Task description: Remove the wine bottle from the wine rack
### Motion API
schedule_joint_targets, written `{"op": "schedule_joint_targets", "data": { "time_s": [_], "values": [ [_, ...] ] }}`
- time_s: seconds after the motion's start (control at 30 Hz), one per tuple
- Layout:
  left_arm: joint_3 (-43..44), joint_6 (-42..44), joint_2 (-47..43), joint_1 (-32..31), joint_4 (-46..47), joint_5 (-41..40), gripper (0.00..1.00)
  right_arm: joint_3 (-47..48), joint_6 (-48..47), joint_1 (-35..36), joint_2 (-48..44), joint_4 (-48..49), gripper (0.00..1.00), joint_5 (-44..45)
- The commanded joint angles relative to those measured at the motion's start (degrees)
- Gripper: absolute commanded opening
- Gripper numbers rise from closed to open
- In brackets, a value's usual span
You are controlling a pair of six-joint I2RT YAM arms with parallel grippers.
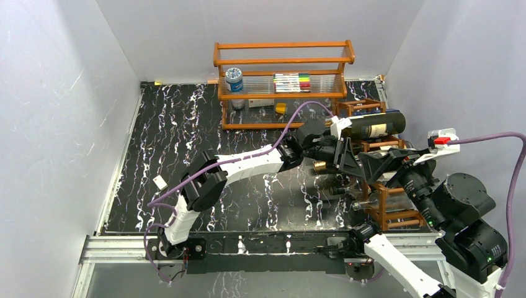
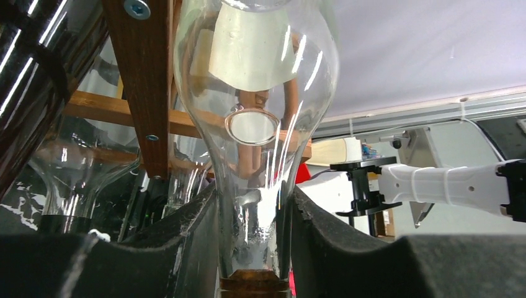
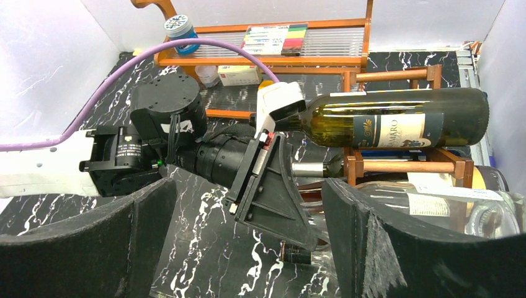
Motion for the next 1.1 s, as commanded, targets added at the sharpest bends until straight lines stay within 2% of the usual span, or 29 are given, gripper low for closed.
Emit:
{"op": "schedule_joint_targets", "data": {
  "time_s": [0.0, 0.1, 0.23, 0.47, 1.07],
  "values": [
    [-2.2, -6.5, -2.8, -0.3, 13.0, 2.8, 0.00, 0.8, -0.7, 0.3, 0.7, 3.9, 0.98, 0.3],
    [-4.9, -10.2, -4.8, -0.2, 19.9, 0.6, 0.00, 0.8, -0.6, 0.3, 0.7, 4.1, 0.98, 0.1],
    [-5.4, -12.2, -6.2, 0.1, 20.9, -1.0, 0.00, 0.9, -0.6, 0.3, 0.7, 4.3, 0.98, -0.3],
    [-5.6, -18.8, -5.1, 0.4, 29.3, 0.4, 0.00, 1.0, -0.5, 0.3, 0.6, 4.2, 0.98, -0.4],
    [-6.1, -22.9, -6.9, 1.3, 34.5, -0.1, 0.00, 1.9, -0.8, 0.3, 1.5, 5.2, 0.98, -0.6]
  ]
}}
